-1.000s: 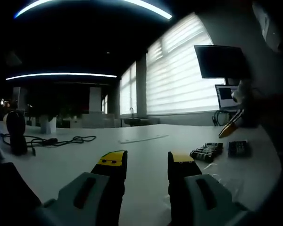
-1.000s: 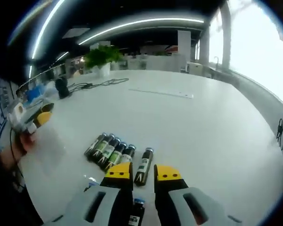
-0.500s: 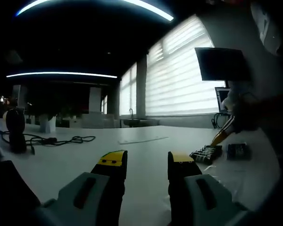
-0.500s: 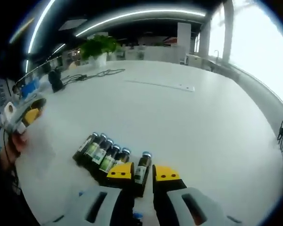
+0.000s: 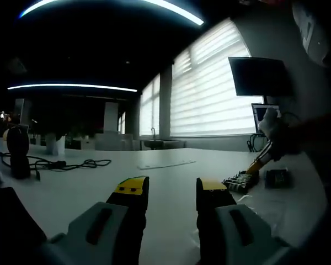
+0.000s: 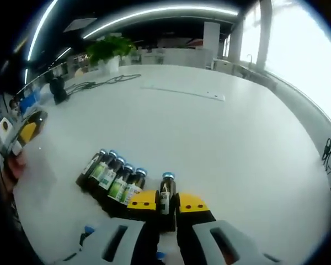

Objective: Grip medicine bottles put into box

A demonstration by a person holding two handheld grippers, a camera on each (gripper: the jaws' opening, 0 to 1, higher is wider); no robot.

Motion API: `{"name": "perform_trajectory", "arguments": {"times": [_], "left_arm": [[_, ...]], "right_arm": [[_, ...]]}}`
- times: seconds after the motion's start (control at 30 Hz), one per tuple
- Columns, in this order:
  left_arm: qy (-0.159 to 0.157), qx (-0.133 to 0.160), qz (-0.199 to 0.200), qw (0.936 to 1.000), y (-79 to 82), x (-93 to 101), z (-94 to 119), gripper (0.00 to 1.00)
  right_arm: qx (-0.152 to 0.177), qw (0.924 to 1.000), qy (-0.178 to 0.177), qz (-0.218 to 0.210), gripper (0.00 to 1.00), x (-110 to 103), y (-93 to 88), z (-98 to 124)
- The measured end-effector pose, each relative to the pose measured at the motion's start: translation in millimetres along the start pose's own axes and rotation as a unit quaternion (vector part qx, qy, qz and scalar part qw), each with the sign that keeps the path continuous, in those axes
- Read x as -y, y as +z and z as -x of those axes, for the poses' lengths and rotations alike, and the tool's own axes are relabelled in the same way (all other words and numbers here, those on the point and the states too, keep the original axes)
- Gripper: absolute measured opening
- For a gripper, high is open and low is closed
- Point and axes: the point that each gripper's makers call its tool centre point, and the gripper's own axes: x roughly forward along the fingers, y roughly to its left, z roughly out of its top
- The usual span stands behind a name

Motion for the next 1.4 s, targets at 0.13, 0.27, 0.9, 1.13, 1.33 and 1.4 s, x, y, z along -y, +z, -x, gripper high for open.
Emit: {"name": "perform_trajectory", "arguments": {"times": [0.13, 0.27, 0.9, 1.13, 1.33, 1.4], "left_arm": [[0.000, -0.001, 0.000, 1.0000, -0.2, 0.3, 0.0, 0.27], [0.000, -0.001, 0.000, 1.0000, -0.5, 0.4, 0.0, 0.27], [-0.001, -0.005, -0.006, 1.0000, -1.4, 2.4, 0.1, 0.27], [-0.005, -0.007, -0.008, 0.9999, -2.1, 4.3, -0.3, 0.27], [-0.004, -0.007, -0.010, 0.9999, -2.3, 4.7, -0.2, 0.27], [-0.004, -0.008, -0.010, 0.9999, -2.5, 4.6, -0.3, 0.27]], "right_arm": [[0.009, 0.9999, 0.001, -0.013, 0.07, 0.3, 3.7, 4.6], [0.022, 0.9996, -0.002, -0.017, 0.07, 1.5, 11.3, 13.5], [0.032, 0.9983, -0.007, -0.048, 0.07, 7.0, -22.0, 73.1], [0.018, 0.9986, -0.030, -0.041, 0.07, 13.3, -43.5, 83.4], [0.015, 0.9990, -0.026, -0.033, 0.08, 9.6, -50.4, 81.5], [0.017, 0.9989, -0.023, -0.037, 0.08, 9.0, -50.7, 80.6]]}}
